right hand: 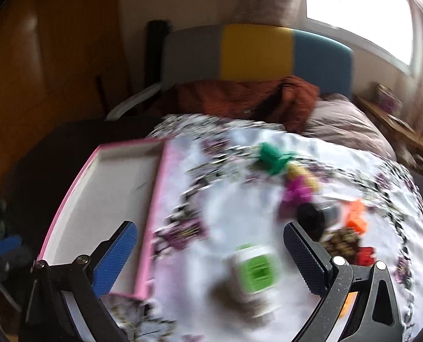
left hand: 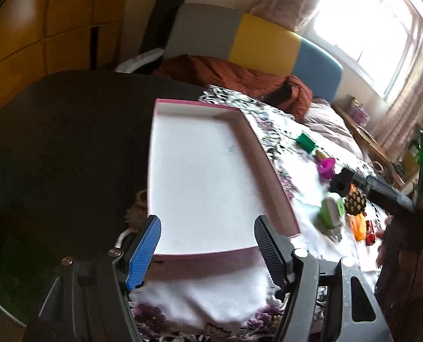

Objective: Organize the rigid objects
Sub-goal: 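Reach the left tool to the white-green device and close on it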

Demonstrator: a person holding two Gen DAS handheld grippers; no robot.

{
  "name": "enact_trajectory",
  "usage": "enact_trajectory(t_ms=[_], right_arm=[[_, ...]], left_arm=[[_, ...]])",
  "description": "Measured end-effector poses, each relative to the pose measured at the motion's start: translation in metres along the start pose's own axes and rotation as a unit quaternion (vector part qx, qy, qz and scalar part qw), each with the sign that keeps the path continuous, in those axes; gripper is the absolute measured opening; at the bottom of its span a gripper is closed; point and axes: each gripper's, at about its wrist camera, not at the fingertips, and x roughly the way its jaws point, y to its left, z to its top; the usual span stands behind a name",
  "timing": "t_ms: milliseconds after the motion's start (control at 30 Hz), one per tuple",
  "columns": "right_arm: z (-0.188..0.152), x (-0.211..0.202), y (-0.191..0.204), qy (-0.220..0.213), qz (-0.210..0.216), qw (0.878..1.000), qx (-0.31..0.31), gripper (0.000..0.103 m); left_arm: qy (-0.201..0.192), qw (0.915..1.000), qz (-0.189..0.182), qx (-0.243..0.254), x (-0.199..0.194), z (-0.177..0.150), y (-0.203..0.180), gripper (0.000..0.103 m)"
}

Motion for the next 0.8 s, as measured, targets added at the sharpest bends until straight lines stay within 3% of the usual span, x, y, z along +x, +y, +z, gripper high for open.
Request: enact_trajectory(t_ms=[167,300,367,433,600,633,800], right_arm=[[0.02,-0.008,-0.087,-0.009,-0.06,0.996,0.069,0.103],[0.023,-0.003,-0.152,-0.007,-0.098,0.987,0.127,0.103],[0.015,0.002,-0.18,-0.002,-0.113,0.981,0.161,0.103],[0.007,0.005,-0.209,0.005,-0.097,0.966,0.241,0.103],[0.006,0.005,-0.216,-0.003,-0.08,0.955,0.285,0.103],[0.006,0.004,-0.217,-0.005,-0.076,0.954,0.288,0.103],[0.005,-0.002,-0.222,-0.022,-0.059,0.949,0.31,0.103]], left_arm=[[0.011,0.9995,-0.023,0.019,0.005,0.007,-0.018,0.068],[0.019,0.9965,-0.049,0.066,0.011,0.013,-0.046,0.068],[0.019,0.9935,-0.065,0.092,0.014,0.015,-0.063,0.068],[0.017,0.9882,-0.09,0.123,0.018,0.016,-0.084,0.068],[0.054,0.9743,-0.143,0.166,0.046,0.015,-0.142,0.07],[0.062,0.9721,-0.148,0.171,0.053,0.013,-0.153,0.074],[0.093,0.9679,-0.139,0.188,0.096,0.003,-0.198,0.081]])
